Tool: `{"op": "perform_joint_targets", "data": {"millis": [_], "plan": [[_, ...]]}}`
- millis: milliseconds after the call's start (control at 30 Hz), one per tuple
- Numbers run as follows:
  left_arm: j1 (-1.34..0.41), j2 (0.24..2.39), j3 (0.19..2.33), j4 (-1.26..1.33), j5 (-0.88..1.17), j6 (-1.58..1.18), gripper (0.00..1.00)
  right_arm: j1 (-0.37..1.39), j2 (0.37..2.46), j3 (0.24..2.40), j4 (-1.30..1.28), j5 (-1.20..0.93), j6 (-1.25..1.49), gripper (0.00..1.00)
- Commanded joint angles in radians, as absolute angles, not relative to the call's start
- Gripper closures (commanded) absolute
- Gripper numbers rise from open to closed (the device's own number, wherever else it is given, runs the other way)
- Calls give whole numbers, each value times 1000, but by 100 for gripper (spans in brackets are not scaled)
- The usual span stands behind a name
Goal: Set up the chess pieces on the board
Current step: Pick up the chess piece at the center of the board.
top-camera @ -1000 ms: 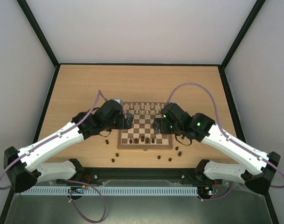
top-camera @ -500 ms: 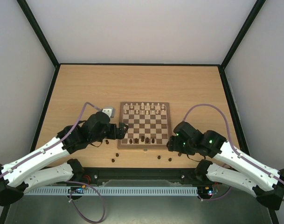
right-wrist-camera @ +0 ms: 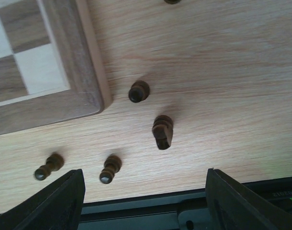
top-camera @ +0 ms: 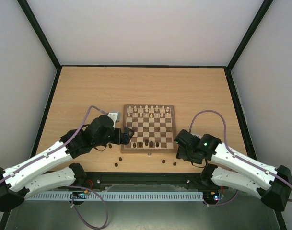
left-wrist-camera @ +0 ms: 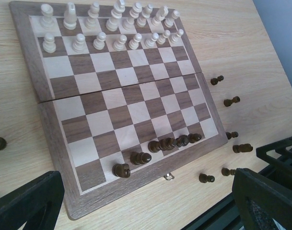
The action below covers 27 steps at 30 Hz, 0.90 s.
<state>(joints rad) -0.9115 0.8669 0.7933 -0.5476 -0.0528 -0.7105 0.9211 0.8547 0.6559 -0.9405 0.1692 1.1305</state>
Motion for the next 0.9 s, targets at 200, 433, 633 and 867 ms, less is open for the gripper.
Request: {"op": "perform_joint_targets", "data": {"millis": [200, 433, 633, 867], "plan": [[-916, 909, 770, -471, 40, -639, 1, 921, 1003, 658, -937, 165, 1116, 41], [-908, 934, 764, -450, 67, -604, 1, 918, 1028, 646, -936, 133, 1079, 47], [-902, 947, 760, -432, 82, -592, 1, 906, 1042, 635, -932, 109, 1030, 47], [-900, 944, 754, -429, 84, -592, 1, 845, 1078, 637, -924, 138, 986, 53]]}}
